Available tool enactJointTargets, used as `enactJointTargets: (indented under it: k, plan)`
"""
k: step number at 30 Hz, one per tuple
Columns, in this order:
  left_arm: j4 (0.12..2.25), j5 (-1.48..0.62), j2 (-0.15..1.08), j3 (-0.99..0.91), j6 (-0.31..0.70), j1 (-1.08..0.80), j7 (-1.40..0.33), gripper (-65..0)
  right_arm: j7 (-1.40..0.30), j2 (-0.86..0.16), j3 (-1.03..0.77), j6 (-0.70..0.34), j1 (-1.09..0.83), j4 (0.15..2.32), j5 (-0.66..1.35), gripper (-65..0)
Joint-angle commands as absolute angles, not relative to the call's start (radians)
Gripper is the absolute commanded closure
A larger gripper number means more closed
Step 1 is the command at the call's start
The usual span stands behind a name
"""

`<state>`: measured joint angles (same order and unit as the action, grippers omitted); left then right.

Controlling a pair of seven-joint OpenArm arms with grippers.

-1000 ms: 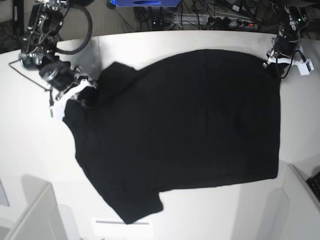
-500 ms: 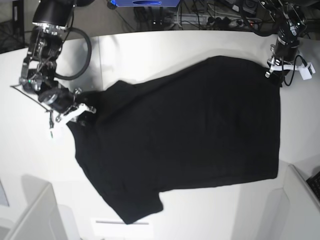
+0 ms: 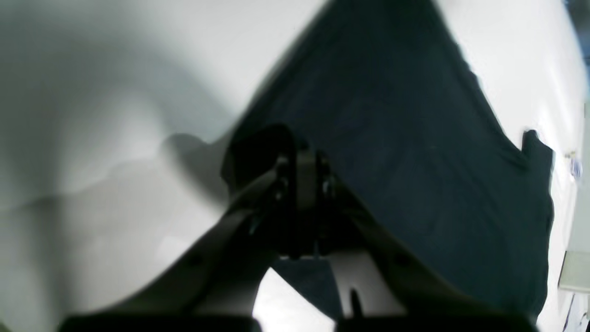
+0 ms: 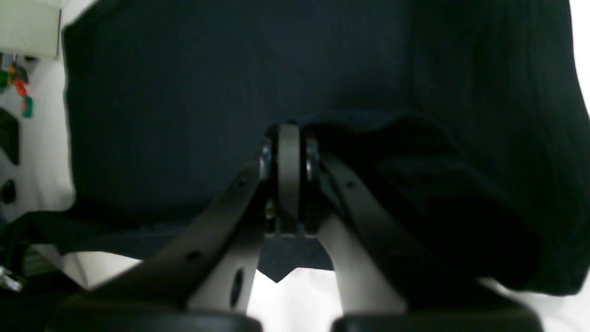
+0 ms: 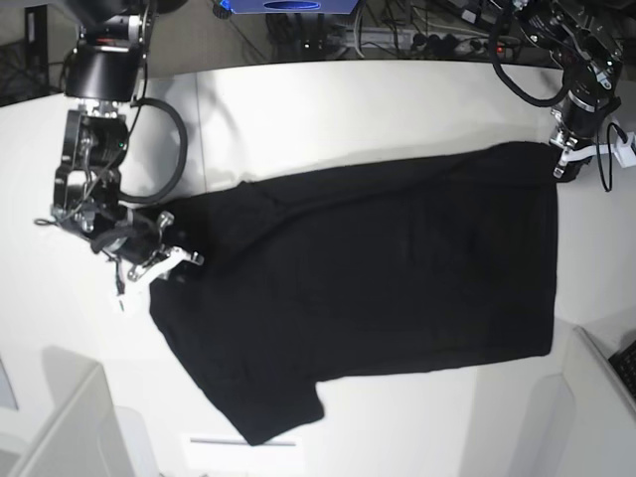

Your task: Fold the T-shirt properly

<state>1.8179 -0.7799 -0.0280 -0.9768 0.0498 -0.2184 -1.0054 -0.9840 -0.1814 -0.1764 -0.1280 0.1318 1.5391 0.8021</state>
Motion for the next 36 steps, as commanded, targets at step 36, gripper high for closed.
enactJointTargets:
  k: [36]
  plan:
    - [1.618, -0.796, 0.088, -0.905, 0.042, -0.044, -0.992, 0.0, -0.734, -0.232, -0.019, -0.131, 0.257, 1.348, 0.814, 0.0]
